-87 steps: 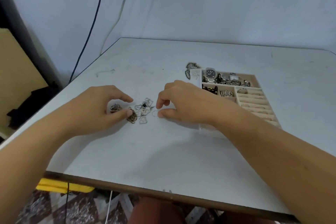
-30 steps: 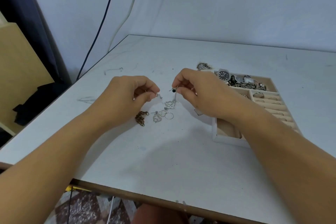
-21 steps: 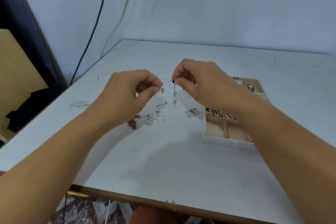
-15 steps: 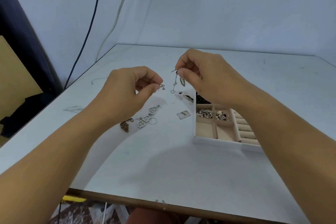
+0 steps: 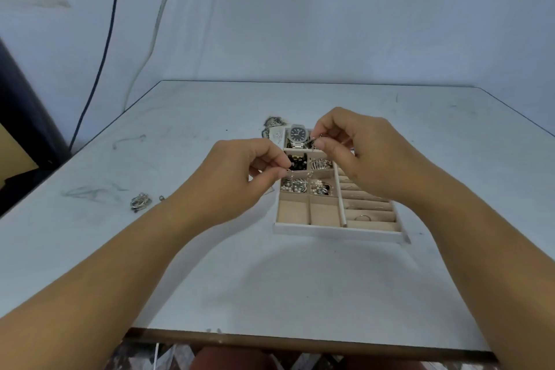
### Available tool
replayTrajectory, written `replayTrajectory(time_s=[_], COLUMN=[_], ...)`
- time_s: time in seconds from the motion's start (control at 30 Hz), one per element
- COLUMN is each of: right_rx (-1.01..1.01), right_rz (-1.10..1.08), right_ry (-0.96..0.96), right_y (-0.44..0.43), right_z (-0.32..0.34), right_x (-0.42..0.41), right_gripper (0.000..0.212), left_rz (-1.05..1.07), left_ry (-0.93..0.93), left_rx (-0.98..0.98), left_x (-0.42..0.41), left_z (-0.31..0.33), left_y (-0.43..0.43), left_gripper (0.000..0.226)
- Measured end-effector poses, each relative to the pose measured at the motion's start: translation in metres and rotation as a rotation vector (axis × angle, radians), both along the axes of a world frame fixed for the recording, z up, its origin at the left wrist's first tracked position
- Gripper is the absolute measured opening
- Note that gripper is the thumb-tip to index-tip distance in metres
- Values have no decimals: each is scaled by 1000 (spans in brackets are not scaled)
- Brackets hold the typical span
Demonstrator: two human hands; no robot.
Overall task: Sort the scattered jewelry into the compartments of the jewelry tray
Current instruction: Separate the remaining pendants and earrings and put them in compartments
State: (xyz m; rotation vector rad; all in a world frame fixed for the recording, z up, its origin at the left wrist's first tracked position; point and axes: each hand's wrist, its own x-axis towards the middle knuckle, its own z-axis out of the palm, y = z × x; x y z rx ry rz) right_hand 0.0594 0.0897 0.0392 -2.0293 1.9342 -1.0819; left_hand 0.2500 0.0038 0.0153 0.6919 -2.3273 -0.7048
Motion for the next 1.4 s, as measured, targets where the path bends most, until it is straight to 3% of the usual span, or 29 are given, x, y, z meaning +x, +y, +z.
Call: replayTrajectory(time_s=[0.5, 0.73, 0.9, 1.07, 1.4], right_rx=[-42, -35, -43, -54, -14], right_rz=[-93, -68, -56, -25, -22], right_ry=[-94, -99, -81, -86, -43], right_y=[12, 11, 12, 12, 8], right_z=[-23, -27, -28, -27, -35], right_x=[-37, -35, -33, -28, -23], right_gripper=[7, 7, 6, 5, 9], left_rz=[-68, -130, -133, -105, -90], left_ry=[-44, -120, -142, -311, -312], left_rx=[21, -120, -143, -149, -192], left_x=[-53, -53, -31, -10, -10], left_z=[-19, -28, -26, -37, -42], left_y=[3, -6, -8, -7, -4], left_gripper=[12, 9, 37, 86, 86])
